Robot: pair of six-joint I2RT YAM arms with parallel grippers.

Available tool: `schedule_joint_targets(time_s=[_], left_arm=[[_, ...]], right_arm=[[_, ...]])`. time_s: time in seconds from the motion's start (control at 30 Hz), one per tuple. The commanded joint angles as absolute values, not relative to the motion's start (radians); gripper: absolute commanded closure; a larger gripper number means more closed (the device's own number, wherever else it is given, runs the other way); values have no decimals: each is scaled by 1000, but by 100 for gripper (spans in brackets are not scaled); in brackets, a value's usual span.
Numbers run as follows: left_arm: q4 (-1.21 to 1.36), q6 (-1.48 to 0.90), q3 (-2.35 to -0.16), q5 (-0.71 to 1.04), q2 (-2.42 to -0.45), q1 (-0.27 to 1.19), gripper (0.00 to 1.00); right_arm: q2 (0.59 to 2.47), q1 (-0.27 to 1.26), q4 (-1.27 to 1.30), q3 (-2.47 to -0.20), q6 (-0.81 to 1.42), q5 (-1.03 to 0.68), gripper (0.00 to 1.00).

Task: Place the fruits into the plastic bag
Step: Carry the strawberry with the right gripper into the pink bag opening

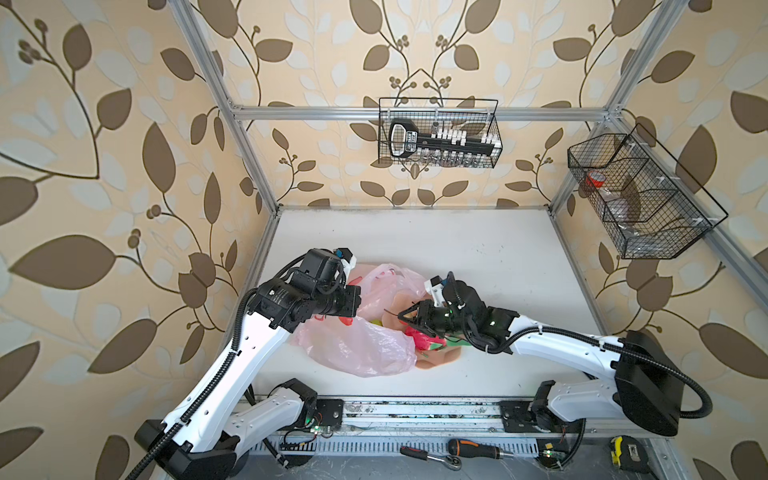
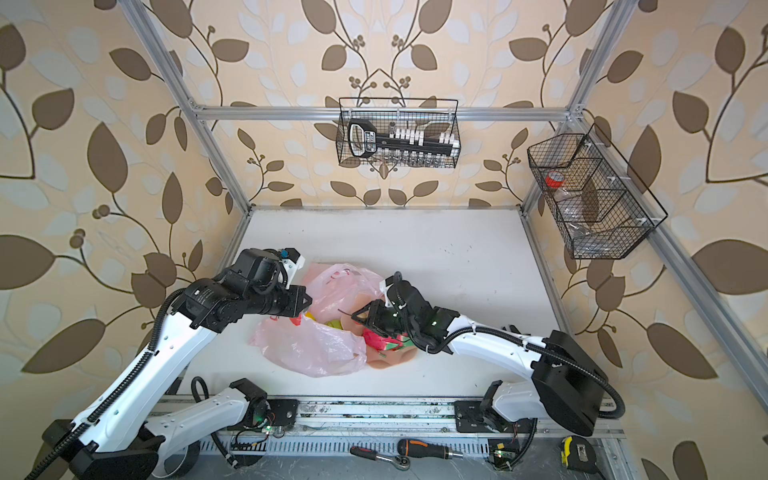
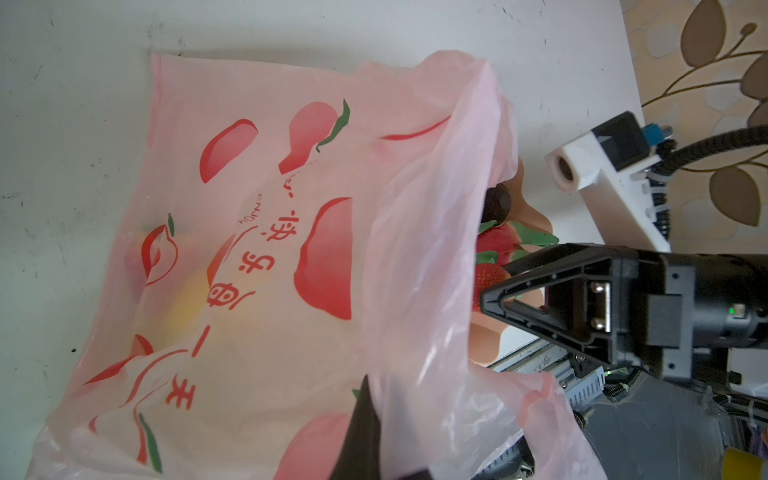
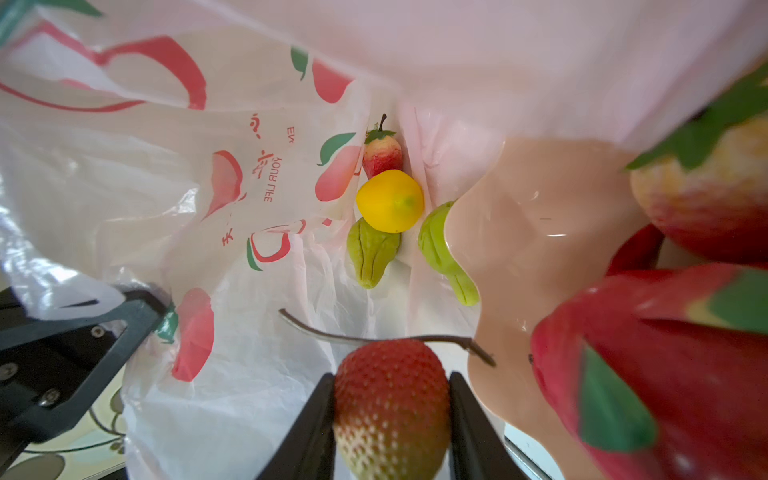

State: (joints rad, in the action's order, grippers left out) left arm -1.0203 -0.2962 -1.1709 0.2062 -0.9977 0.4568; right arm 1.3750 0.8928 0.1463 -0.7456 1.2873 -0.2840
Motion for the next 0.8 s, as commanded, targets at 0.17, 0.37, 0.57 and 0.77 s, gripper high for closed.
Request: schedule_joint_targets(time_s=[0.17,0.37,0.57,0.77], left_arm=[[-1006,-291,-1216,237,-1006,453,100],[-997,-292,-1218,237,-1010,453,100],[-993,-289,-1230,234,-1023,453,100],[-983,-290,-1236,240,-1032,453,100]], right_arm=[[1588,954,313,-875,1394,-299,75],[1745,983,441,-976,1474,-331,77],[1855,1023,435,-1082,1497,-336,76],[1952,1039,461,-1133,1551,-324,74]])
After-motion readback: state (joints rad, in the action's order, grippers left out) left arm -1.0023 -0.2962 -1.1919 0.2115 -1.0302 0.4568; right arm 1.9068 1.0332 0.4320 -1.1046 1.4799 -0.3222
